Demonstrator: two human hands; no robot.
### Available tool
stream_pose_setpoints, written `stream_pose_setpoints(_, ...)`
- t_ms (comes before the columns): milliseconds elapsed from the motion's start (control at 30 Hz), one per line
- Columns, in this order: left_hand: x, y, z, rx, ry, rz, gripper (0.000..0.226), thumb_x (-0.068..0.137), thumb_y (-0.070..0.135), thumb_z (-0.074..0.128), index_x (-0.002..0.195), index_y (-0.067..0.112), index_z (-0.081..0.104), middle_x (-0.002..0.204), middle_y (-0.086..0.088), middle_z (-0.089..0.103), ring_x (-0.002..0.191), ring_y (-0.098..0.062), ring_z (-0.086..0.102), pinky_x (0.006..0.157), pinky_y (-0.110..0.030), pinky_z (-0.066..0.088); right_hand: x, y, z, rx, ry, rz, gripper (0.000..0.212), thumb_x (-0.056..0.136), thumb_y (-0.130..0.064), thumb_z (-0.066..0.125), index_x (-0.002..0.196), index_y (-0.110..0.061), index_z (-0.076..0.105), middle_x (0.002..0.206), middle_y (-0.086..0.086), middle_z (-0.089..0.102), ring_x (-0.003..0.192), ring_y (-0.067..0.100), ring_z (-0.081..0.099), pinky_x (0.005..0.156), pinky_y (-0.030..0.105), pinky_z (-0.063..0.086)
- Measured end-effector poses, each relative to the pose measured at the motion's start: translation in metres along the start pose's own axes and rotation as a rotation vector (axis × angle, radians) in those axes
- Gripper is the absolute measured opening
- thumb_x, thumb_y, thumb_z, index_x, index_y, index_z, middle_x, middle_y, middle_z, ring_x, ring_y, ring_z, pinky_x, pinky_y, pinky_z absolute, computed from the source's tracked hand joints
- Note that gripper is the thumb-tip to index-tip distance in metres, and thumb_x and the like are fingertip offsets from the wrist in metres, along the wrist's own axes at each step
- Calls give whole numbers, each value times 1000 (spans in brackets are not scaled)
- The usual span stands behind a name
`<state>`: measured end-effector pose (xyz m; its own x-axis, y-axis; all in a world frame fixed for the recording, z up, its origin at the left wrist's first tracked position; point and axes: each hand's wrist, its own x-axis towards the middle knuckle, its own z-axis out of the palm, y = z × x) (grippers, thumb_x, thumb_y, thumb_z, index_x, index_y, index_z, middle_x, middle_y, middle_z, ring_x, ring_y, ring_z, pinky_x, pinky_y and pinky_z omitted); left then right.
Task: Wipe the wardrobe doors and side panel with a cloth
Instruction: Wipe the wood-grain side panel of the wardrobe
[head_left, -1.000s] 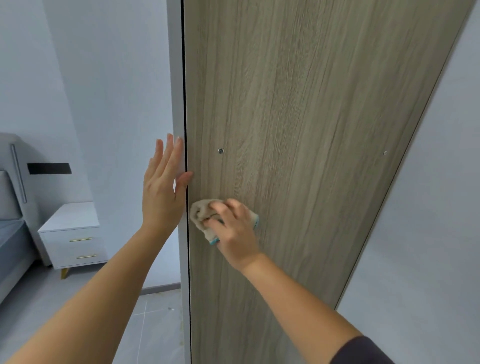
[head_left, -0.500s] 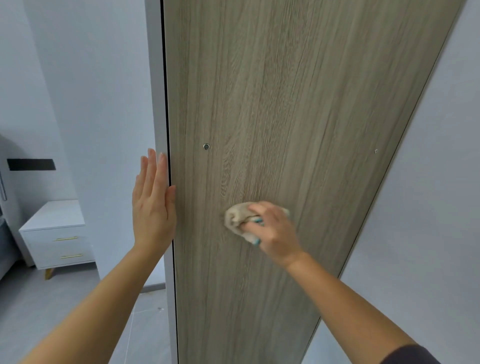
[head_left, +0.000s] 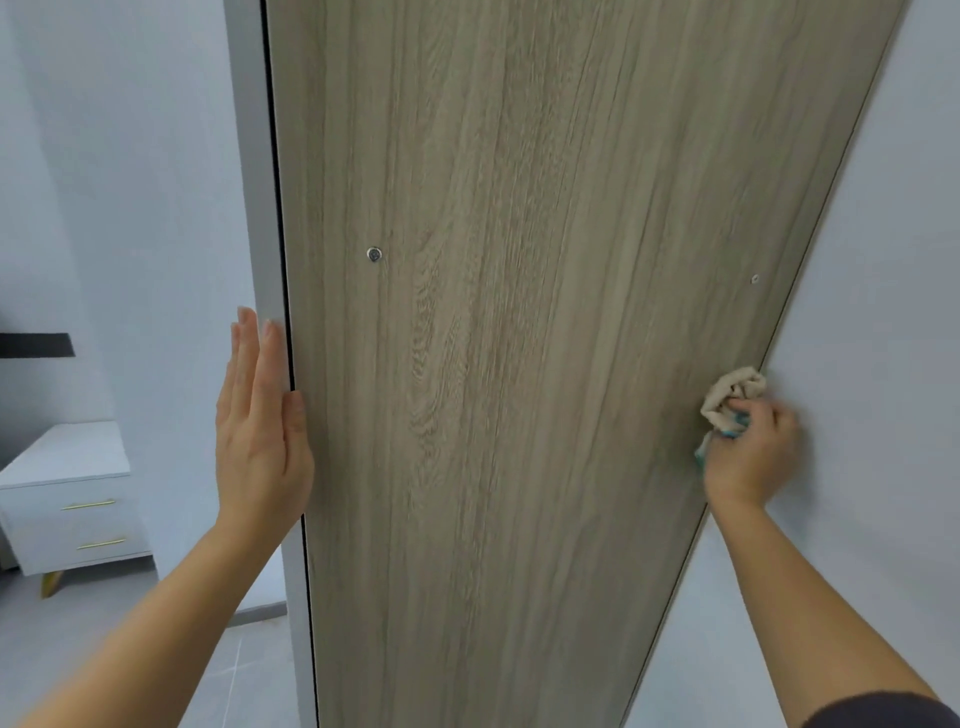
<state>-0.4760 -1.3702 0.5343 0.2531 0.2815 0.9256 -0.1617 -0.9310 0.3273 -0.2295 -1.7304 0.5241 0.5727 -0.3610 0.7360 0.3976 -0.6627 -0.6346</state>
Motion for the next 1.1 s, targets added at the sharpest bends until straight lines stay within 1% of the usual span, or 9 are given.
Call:
stream_pose_setpoints(100, -23, -10, 8, -34, 28, 20, 54, 100, 12, 25, 153, 16, 10, 160, 7, 3, 149, -19, 6, 121, -35, 12, -5, 24, 11, -44, 26, -49, 43, 72, 12, 66, 112, -3, 64, 117, 22, 54, 104, 39, 51, 78, 42, 44)
stream_pose_setpoints(167, -35, -16, 10, -65, 39, 40, 55, 100, 14, 24, 152, 24, 9, 160, 13, 3, 149, -17, 6, 121, -30, 10, -12, 30, 17, 15, 83, -55, 45, 75, 10, 64, 117, -4, 63, 119, 22, 54, 107, 37, 51, 85, 42, 44)
stream_pose_setpoints(267, -54, -25, 12, -112, 49, 77, 57, 98, 14, 24, 150, 32, 11, 158, 20, 5, 149, -12, 6, 120, -25, 9, -21, 32, 27, 154, 183, -58, 46, 78, 8, 61, 122, -6, 63, 119, 22, 53, 109, 35, 50, 89, 30, 39)
stream_pose_setpoints(367, -76, -33, 16, -164, 45, 98, 60, 96, 8, 28, 150, 27, 13, 158, 21, 7, 148, -11, 7, 120, -24, 10, -32, 26, 38, 281, 235, -116, 47, 77, 8, 60, 122, -6, 64, 117, 25, 50, 107, 37, 50, 93, 28, 38)
stream_pose_setpoints(600, -102, -49, 26, -282, 87, 159, 62, 93, 0, 31, 152, 16, 18, 158, 20, 14, 147, -7, 10, 118, -19, 10, -89, -36, 49, 505, 231, -440, 44, 79, 9, 64, 119, -9, 66, 117, 19, 47, 102, 19, 50, 90, 5, 34)
stream_pose_setpoints(667, -107, -54, 30, -313, 96, 164, 61, 94, 2, 31, 152, 18, 18, 156, 24, 15, 146, -3, 10, 117, -16, 10, -106, -57, 54, 522, 235, -548, 43, 78, 8, 67, 117, -9, 66, 116, 17, 48, 102, 19, 50, 89, 9, 37)
stream_pose_setpoints(800, -121, -64, 36, -295, 123, 199, 58, 102, 0, 31, 152, 23, 16, 157, 22, 14, 145, 3, 8, 115, -10, 8, -155, -102, 64, 544, 248, -746, 38, 77, 2, 70, 113, -10, 68, 112, 14, 50, 99, 29, 53, 87, 30, 45)
stream_pose_setpoints(933, -139, -68, 39, -260, 146, 225, 57, 102, 8, 32, 145, 40, 13, 155, 24, 13, 144, 6, 7, 114, -9, 8, -217, -144, 71, 566, 198, -907, 38, 77, -3, 72, 113, -13, 69, 111, 11, 50, 101, 27, 49, 88, 32, 45)
stream_pose_setpoints(1100, -147, -73, 39, -213, 165, 229, 58, 101, 6, 33, 146, 37, 14, 151, 28, 14, 143, 7, 7, 109, -1, 9, -280, -170, 85, 571, 208, -1117, 34, 78, -3, 69, 111, -13, 70, 113, 14, 55, 103, 30, 48, 84, 42, 49)
